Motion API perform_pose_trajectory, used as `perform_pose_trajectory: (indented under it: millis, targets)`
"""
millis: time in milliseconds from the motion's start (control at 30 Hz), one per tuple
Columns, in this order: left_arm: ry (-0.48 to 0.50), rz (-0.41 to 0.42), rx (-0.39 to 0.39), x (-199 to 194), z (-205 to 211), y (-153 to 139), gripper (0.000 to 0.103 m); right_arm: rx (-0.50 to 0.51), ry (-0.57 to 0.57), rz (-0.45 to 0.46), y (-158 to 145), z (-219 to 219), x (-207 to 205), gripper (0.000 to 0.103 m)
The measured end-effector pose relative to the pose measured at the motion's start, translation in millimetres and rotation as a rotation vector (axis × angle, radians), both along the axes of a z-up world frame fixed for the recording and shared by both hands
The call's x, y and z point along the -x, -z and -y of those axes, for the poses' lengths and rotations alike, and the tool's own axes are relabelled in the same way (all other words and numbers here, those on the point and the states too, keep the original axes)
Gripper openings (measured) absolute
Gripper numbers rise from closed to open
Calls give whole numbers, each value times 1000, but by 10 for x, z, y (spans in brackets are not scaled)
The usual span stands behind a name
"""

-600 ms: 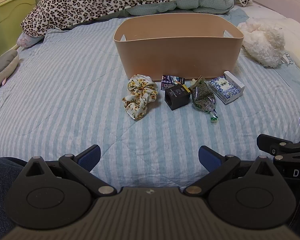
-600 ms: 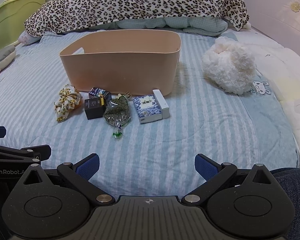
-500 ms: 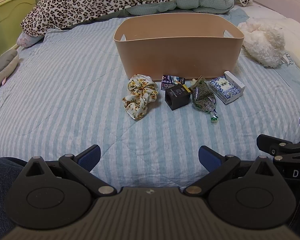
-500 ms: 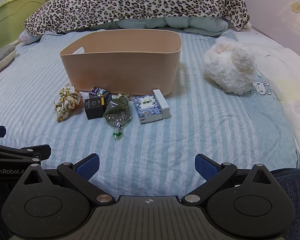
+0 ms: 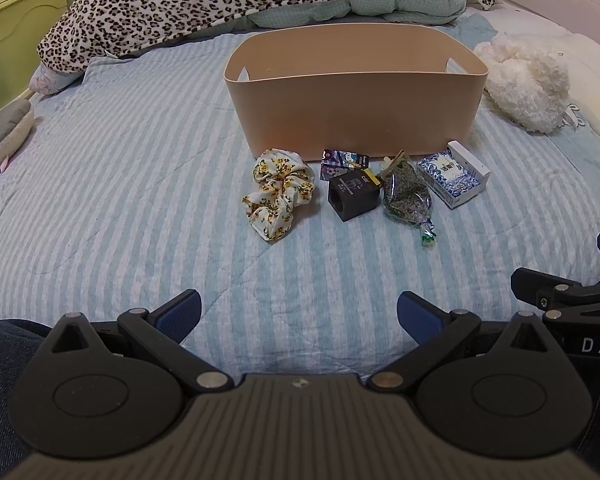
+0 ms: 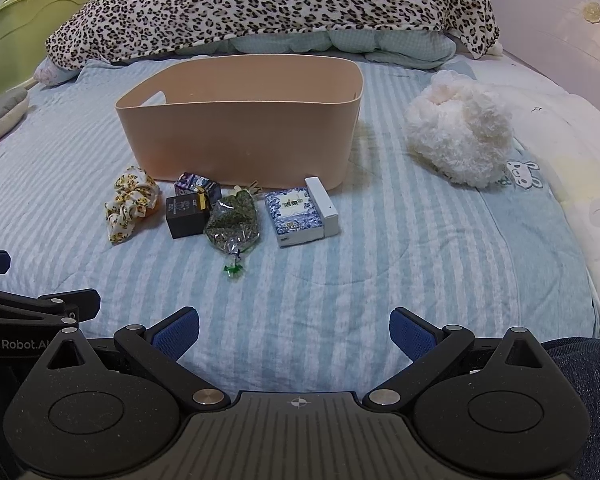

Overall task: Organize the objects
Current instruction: 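Move both tools toward the items in front of the basket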

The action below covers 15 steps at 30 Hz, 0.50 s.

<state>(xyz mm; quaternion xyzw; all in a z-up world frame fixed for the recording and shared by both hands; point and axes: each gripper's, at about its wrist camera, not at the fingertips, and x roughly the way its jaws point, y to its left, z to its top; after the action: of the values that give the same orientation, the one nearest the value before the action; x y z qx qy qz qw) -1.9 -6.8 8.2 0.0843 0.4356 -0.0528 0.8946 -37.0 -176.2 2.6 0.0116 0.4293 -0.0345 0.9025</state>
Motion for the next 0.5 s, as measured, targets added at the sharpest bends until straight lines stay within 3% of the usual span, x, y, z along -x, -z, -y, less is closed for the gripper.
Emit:
perform_pose_trajectory:
  millis: [500]
  targets:
    - [4, -15, 10, -112, -57, 51, 103, -5, -7, -4, 39, -19, -131, 103]
